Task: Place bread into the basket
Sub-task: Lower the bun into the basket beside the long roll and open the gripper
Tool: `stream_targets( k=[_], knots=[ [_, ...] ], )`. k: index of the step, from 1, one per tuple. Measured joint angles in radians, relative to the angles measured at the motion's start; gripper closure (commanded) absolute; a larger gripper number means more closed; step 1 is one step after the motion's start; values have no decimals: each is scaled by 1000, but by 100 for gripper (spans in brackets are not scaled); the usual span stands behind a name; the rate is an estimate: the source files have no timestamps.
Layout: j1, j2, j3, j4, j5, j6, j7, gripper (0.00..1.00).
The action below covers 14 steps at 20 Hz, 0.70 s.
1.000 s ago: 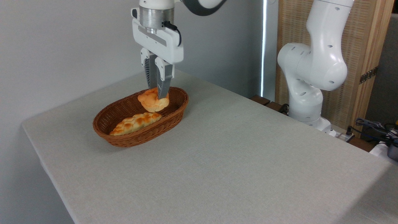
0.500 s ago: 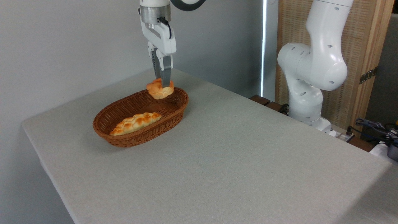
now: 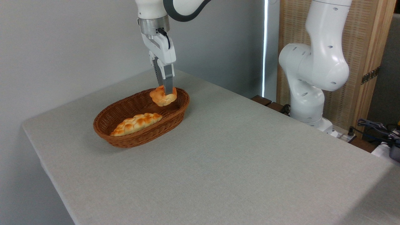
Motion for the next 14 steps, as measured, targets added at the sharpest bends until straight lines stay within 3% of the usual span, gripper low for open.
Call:
stream_targets(
  k=[14],
  knots=[
    [3,-1,0,9,0,0,0,0]
  ],
)
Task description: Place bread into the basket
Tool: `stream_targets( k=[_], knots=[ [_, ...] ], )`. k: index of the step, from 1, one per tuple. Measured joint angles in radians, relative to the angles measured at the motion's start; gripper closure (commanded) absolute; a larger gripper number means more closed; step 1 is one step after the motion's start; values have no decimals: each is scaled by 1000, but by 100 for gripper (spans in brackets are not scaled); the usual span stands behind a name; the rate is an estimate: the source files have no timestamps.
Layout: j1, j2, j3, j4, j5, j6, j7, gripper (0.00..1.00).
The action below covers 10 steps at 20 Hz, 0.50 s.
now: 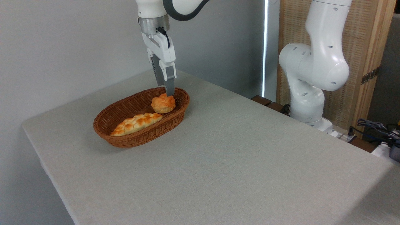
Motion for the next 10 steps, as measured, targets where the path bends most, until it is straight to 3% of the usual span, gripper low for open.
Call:
stream_targets(
  k=[4,10],
  knots=[
    [8,6,116,90,9,-23,4,0],
    [15,86,324,273,68,-108,85,0]
  ],
)
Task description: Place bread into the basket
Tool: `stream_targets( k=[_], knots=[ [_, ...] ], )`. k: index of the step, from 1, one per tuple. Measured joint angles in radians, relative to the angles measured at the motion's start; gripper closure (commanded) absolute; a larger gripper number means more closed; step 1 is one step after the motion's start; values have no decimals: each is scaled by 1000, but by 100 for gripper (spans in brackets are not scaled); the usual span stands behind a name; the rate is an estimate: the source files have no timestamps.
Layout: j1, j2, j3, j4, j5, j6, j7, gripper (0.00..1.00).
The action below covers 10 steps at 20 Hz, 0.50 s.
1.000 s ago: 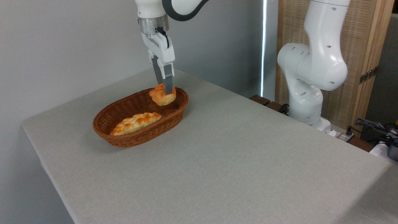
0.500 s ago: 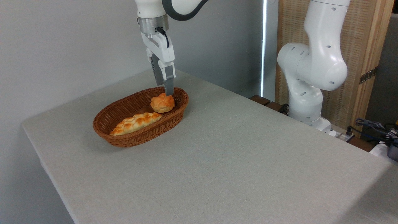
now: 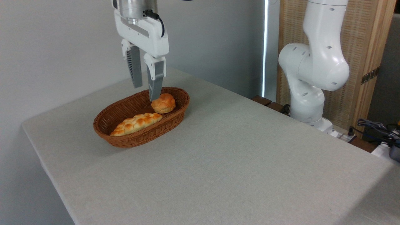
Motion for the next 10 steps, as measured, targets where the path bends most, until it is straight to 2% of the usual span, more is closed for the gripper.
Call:
stream_targets(
  k=[2,4,6,10],
  knots=[
    [2,32,82,52,4,-2,44,0],
    [5,66,139,97,4,-16,61,0],
    [17,99,159,143,4,-68,62,0],
    [52,138,160,227,4,-172,61,0]
  ],
)
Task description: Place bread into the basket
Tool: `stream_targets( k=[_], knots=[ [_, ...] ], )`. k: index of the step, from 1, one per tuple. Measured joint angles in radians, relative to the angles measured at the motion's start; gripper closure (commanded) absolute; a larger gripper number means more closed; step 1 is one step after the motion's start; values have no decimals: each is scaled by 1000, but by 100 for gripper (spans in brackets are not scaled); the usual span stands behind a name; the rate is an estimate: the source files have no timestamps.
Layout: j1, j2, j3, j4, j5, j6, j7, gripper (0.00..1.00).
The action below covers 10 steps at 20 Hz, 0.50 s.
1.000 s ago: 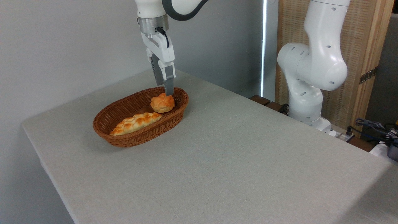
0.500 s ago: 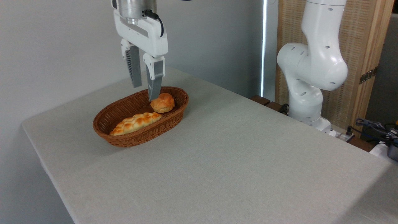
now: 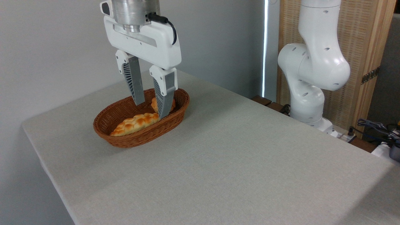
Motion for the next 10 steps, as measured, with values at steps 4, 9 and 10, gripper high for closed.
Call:
stream_targets(
  k=[4,9,10],
  knots=[
    [10,6,-10,15,0,-45,0,0],
    [11,12,-20,24,0,-70,0,0],
    [12,12,-20,26,0,-73,0,0]
  ],
)
